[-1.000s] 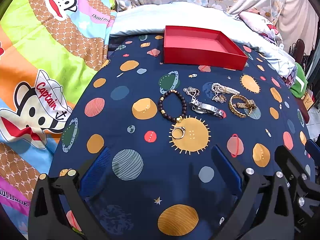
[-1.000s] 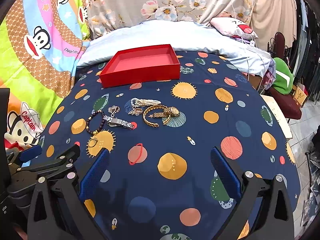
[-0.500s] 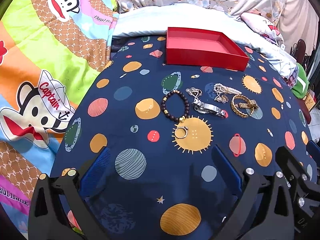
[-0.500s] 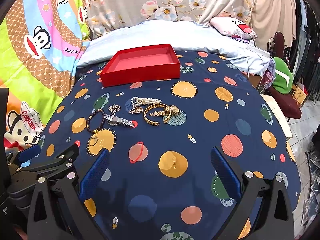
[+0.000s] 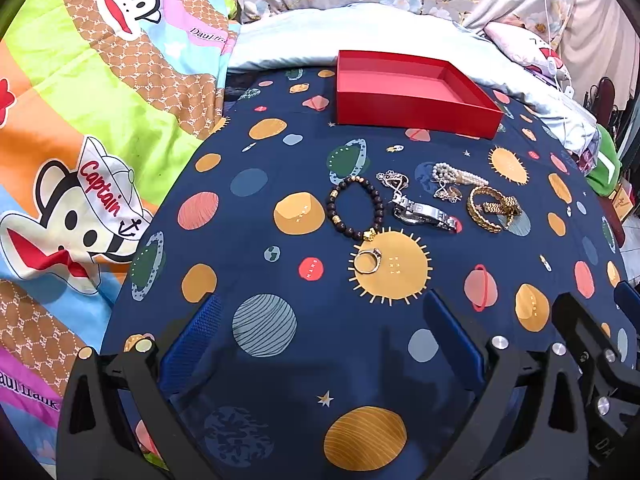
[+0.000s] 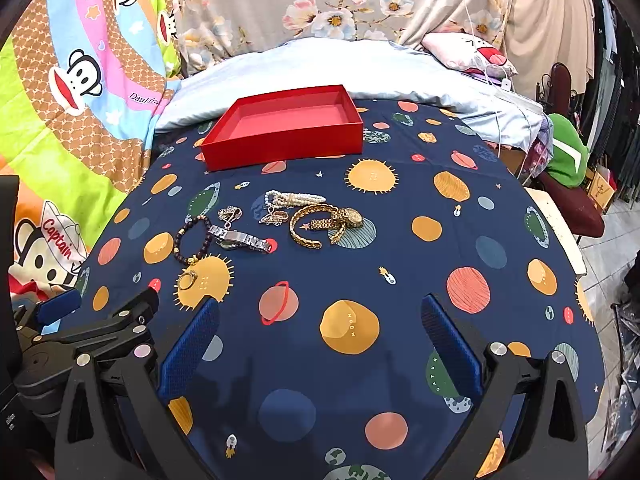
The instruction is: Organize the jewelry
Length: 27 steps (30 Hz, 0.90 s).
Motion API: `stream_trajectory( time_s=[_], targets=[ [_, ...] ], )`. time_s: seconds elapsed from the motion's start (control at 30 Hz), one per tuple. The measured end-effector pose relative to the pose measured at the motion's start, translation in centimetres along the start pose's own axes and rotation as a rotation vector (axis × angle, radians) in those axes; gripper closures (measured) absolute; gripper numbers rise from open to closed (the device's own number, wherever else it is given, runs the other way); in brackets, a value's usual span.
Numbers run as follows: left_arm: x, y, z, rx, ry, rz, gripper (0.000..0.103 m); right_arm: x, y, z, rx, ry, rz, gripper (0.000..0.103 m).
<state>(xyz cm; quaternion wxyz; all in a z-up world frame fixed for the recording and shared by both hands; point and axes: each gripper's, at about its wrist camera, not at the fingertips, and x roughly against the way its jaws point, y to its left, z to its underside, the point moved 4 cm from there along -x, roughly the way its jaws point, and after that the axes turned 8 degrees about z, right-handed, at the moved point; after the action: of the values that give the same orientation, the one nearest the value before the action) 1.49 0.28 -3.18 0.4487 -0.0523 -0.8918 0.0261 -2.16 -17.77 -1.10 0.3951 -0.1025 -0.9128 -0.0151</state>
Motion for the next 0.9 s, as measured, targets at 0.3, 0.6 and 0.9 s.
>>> stream_trajectory(
  time_s=[0.3,0.6,0.9],
  targets=[
    [0.1,0.0,0.1,-0.006,0.0,-0.018,0.005,-0.1,0.1,-0.1,0.0,0.002,0.0,0.005],
    [-0.3,0.1,0.1,-0.001,0.01,-0.024,0.005,-0.2,0.2,0.0,0.001,0.005,-0.002,0.005],
    [-0.9,0.1,0.3,-0.002,0.024,-0.018,0.005,-1.1,0.3,0.2,0.001,0.018,-0.01,0.005]
  ],
)
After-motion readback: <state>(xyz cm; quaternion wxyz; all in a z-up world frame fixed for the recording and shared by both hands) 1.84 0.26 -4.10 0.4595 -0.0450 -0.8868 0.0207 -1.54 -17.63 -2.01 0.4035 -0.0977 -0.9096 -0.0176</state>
